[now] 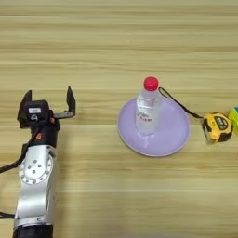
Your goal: Move the objects on the table
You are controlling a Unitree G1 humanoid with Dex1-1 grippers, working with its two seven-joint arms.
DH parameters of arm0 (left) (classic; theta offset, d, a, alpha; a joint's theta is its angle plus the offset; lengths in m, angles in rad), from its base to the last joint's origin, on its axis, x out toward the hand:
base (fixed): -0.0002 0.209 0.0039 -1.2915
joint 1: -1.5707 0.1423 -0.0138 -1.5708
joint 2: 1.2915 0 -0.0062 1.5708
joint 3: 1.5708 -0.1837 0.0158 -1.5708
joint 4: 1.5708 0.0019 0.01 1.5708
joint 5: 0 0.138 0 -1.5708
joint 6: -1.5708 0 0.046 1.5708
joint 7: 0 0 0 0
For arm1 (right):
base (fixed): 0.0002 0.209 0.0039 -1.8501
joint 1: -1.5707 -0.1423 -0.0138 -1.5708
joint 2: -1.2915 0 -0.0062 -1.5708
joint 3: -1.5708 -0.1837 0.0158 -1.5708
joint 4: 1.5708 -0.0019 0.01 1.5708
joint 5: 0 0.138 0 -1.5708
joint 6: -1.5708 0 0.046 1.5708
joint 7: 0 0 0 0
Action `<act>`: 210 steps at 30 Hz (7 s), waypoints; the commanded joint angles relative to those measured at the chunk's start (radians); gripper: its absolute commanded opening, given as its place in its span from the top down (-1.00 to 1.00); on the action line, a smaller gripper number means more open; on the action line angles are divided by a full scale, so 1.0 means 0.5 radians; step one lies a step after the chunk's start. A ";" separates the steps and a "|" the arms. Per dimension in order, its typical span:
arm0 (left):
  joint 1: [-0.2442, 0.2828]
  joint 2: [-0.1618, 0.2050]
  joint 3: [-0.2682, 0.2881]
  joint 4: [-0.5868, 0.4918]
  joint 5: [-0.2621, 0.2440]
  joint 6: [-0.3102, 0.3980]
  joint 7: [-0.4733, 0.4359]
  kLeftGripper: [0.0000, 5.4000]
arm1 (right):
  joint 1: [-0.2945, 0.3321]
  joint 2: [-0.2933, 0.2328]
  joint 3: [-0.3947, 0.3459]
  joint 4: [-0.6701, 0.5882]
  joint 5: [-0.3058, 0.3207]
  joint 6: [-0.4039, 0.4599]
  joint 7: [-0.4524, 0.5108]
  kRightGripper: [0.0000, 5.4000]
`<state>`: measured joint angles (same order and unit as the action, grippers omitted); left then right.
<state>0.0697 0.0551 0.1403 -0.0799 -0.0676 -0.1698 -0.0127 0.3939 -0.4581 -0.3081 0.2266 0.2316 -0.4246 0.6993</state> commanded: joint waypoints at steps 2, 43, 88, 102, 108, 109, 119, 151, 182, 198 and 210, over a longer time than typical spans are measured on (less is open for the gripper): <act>0.008 -0.005 -0.014 -0.013 0.004 0.014 0.000 -0.99 | -0.034 -0.040 0.030 0.090 -0.008 0.053 0.011 -1.00; 0.024 -0.006 -0.017 -0.039 0.001 0.021 0.005 -1.00 | -0.008 -0.182 0.246 0.330 0.093 0.430 0.175 -0.68; 0.000 -0.008 -0.025 -0.014 0.000 0.022 0.000 -1.00 | 0.088 -0.119 0.352 -0.162 0.142 0.463 0.015 0.22; 0.006 -0.019 -0.042 -0.015 0.010 0.023 0.005 -1.00 | 0.190 -0.079 0.450 -0.686 0.182 0.635 -0.025 0.22; 0.004 -0.020 -0.049 -0.009 0.009 0.022 0.007 -1.00 | 0.195 -0.035 0.527 -0.947 0.198 0.783 -0.076 0.23; 0.003 -0.021 -0.052 -0.008 0.011 0.021 0.008 -1.00 | 0.188 -0.027 0.547 -0.988 0.198 0.827 -0.090 0.23; -0.007 -0.027 -0.068 0.018 0.015 0.013 0.014 -1.00 | 0.011 0.071 0.680 -1.195 0.138 1.044 -0.259 0.23; -0.018 -0.042 -0.115 0.022 0.027 0.011 0.020 -1.00 | -0.638 0.381 0.853 -0.691 -0.177 1.139 -0.571 0.23; 0.010 -0.067 -0.141 0.007 0.039 0.007 0.021 -1.00 | -0.677 0.427 0.733 -0.805 -0.254 1.110 -0.717 -0.85; 0.015 -0.068 -0.149 0.005 0.043 0.008 0.017 -1.00 | -0.723 0.471 0.610 -0.754 -0.237 1.047 -0.838 -0.99; 0.012 -0.069 -0.151 0.005 0.044 0.008 0.013 -1.00 | -0.772 0.503 0.503 -0.643 -0.233 0.967 -0.932 -0.99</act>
<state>0.0688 0.0202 0.0697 -0.0698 -0.0528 -0.1691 -0.0053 0.0237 -0.2146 -0.0444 -0.1136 0.1115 0.0743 0.2459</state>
